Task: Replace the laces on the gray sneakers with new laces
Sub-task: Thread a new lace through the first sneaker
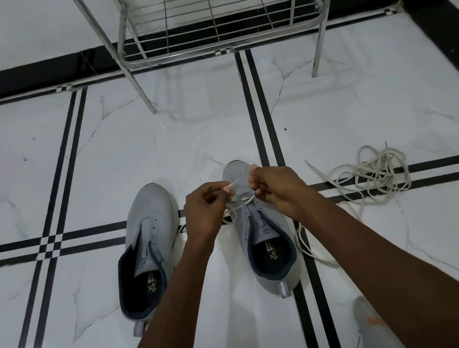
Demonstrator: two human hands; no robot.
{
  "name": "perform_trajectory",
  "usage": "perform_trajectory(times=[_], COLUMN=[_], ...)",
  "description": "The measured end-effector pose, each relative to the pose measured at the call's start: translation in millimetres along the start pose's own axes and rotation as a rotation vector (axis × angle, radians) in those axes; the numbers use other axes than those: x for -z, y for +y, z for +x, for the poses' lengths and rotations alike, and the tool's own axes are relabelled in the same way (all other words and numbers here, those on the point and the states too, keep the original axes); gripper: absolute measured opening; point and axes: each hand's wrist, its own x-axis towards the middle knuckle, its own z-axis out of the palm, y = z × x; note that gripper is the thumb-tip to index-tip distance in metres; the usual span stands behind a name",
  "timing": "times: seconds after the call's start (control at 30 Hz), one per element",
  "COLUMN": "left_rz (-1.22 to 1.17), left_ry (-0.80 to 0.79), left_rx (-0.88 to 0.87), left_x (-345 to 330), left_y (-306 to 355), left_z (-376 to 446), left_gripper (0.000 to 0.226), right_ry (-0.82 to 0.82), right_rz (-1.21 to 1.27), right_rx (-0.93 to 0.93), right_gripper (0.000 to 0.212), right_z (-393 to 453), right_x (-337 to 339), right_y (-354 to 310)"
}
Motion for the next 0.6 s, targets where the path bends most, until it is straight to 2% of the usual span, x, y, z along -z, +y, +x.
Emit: perform_trajectory(times=[0.07, 0.13, 0.27, 0.37, 0.5, 0.6], left_rz=[0.028, 0.06, 0.088, 0.07, 0.096, 0.073], left_ry=[-0.007, -0.01, -0.044, -0.053, -0.016, -0.075], left_rx=[-0.047, -0.08, -0.081, -0.059, -0.11, -0.15], left_x=[-2, -4, -4, -1, 1, -2], left_y=[1, 3, 2, 0, 3, 8], left_z=[-1, -3, -6, -9, -2, 9], left_gripper=[0.012, 0.013, 0.012, 0.013, 0.03, 0.025], right_ry=[-0.008, -0.025, -0.014, -0.041, -0.093, -0.128], right_rz=[-0.132, -0.186, -0.015, 0.034, -0.216, -0.379], right_rx=[-0.013, -0.022, 0.046, 0.093, 0.175, 0.247], right_gripper=[0.029, 0.031, 0.015, 0.018, 0.007, 0.006], right_z=[-2, -2, 3, 7, 5, -1], right_x=[-4, -8, -9, -6, -8, -11], right_y=[3, 5, 0, -1, 5, 6])
